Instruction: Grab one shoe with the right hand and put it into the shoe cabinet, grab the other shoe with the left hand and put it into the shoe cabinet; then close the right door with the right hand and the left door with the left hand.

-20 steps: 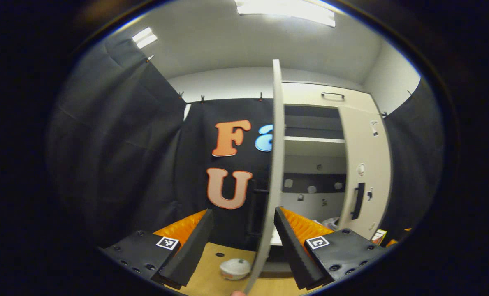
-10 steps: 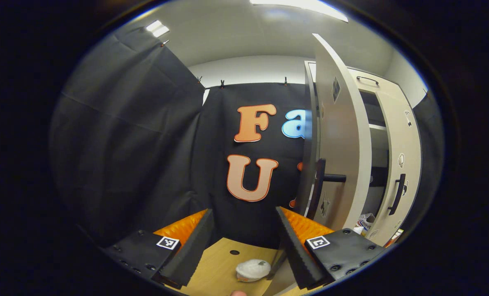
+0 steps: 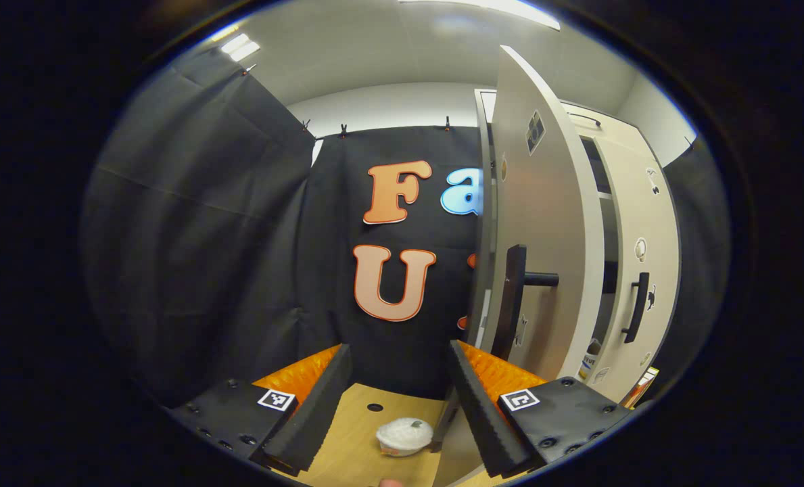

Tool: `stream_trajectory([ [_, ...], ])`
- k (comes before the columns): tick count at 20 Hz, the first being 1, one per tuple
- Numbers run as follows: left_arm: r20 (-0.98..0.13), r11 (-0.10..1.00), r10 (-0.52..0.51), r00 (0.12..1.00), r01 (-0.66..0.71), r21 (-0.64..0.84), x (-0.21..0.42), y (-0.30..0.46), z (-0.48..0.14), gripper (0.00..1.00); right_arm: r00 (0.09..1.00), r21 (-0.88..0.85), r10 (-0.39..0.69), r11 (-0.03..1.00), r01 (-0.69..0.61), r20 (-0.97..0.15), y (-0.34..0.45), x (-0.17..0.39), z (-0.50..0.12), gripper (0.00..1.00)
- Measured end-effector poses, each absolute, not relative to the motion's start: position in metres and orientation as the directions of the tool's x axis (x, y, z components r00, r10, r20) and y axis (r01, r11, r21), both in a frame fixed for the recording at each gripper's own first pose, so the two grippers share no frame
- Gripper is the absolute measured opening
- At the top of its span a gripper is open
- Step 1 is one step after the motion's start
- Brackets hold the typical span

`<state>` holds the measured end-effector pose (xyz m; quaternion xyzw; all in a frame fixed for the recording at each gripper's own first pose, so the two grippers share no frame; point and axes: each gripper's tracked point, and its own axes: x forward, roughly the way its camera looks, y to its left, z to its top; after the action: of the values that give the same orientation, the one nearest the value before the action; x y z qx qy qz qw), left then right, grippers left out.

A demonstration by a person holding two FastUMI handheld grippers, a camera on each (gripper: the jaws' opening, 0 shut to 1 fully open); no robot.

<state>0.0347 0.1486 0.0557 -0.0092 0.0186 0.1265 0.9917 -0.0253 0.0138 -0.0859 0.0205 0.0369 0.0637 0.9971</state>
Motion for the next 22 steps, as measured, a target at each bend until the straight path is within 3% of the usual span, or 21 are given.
stream_trajectory([
  [2,-0.056,0.983,0.179,0.982,-0.181,-0.036,0.041,0.125,0.052,0.90,0.989,0.046,0.129,0.991,-0.126,-0.069,0.014,-0.025,-0.086,0.92],
  [3,-0.060,0.988,0.146,0.988,-0.148,-0.036,0.044,0.112,0.051,0.99,0.989,0.051,0.131,0.990,-0.128,-0.069,0.015,-0.026,-0.085,0.92],
  [5,-0.058,0.995,0.095,0.994,-0.097,-0.036,0.048,0.092,0.051,0.94,0.990,0.053,0.124,0.991,-0.121,-0.063,0.013,-0.026,-0.084,0.92],
  [7,-0.053,0.997,0.050,0.997,-0.053,-0.050,0.055,0.074,0.048,0.99,0.991,0.050,0.115,0.992,-0.112,-0.066,0.010,-0.027,-0.085,0.92],
  [14,-0.044,0.989,-0.019,0.999,0.013,-0.148,0.086,0.054,0.045,0.99,0.995,0.041,0.071,0.997,-0.068,-0.066,-0.005,-0.029,-0.081,0.92],
  [15,-0.035,0.986,-0.028,0.999,0.022,-0.165,0.089,0.048,0.048,0.91,0.996,0.041,0.068,0.997,-0.065,-0.065,-0.005,-0.030,-0.080,0.92],
  [16,-0.030,0.984,-0.048,0.998,0.043,-0.173,0.093,0.040,0.050,0.91,0.996,0.040,0.065,0.997,-0.063,-0.062,-0.006,-0.029,-0.079,0.92],
  [17,-0.031,0.982,-0.069,0.997,0.063,-0.176,0.100,0.028,0.047,0.99,0.996,0.039,0.065,0.997,-0.063,-0.061,-0.007,-0.030,-0.078,0.92],
  [22,-0.035,0.983,-0.130,0.991,0.124,-0.135,0.115,-0.014,0.041,0.96,0.998,0.036,0.040,0.999,-0.038,-0.055,-0.015,-0.033,-0.075,0.92],
])
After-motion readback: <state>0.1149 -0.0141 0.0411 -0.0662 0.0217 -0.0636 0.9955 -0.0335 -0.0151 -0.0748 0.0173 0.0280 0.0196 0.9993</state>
